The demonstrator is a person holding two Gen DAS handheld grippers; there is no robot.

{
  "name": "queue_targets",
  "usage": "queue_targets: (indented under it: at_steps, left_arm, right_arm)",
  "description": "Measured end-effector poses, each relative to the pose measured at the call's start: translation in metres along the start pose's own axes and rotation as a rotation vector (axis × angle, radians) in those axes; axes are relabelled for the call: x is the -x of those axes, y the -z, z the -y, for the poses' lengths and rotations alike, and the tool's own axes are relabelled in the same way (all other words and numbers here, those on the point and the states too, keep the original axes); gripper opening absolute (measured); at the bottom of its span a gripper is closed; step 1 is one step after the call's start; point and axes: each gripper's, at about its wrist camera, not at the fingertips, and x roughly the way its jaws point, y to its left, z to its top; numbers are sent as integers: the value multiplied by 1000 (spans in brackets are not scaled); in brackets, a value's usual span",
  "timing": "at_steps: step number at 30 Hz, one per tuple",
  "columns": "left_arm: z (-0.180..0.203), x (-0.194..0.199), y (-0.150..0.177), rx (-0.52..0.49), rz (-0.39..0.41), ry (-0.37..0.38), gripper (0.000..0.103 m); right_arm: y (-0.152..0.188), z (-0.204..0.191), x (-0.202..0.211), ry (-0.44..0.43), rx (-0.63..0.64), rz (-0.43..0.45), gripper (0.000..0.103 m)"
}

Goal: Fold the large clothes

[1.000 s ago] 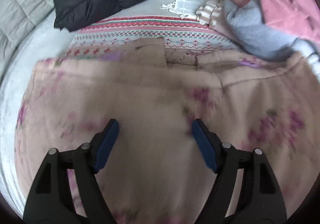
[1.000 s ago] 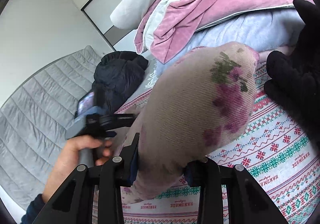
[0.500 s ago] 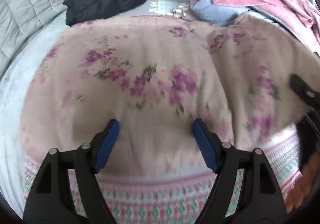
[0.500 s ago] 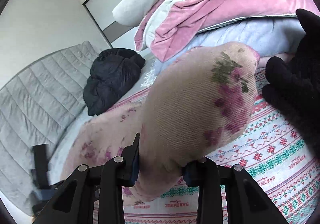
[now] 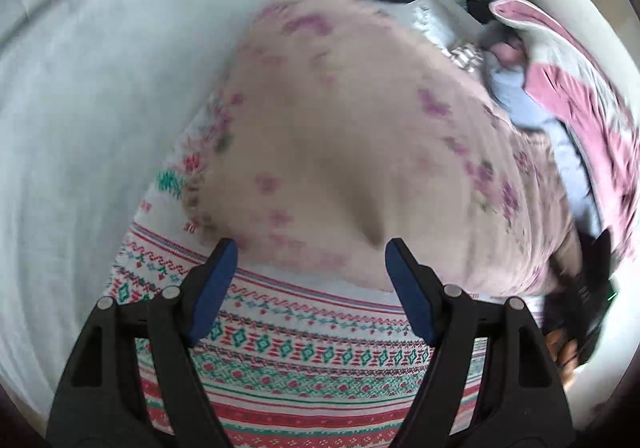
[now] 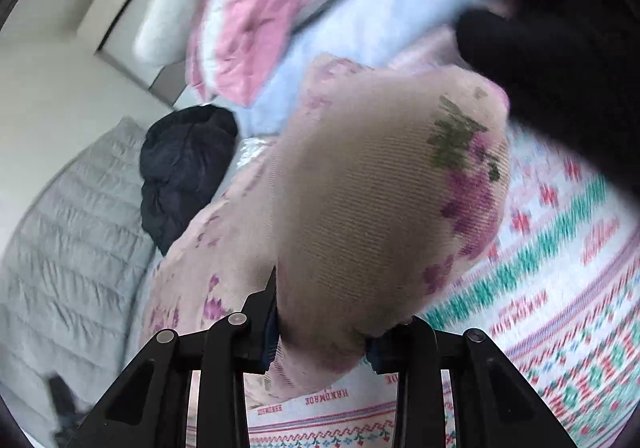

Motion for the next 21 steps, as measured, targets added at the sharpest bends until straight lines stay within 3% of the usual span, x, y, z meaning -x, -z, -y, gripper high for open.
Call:
queue_targets:
  at_steps: [3,5,9,18,21]
  left_arm:
    - [-19,-12,-5,50,-12,-3,77]
    - [-25,-21,-6,84,-39,37,77]
    - [-15,-23,-5,49,-43,13,76]
    - [-55,-18,-16,208,-96,203,72]
    - [-57,-19,-19,200,-104,207,72]
  right_arm:
    - [6,9,-2,5,-47,12,33]
    - [11,9,0,18,-51,38,33]
    - [14,-6,4,87,0,79,33]
    - [15,-93,11,323,396,198,27]
    - [30,-145,14,407,614,292,24]
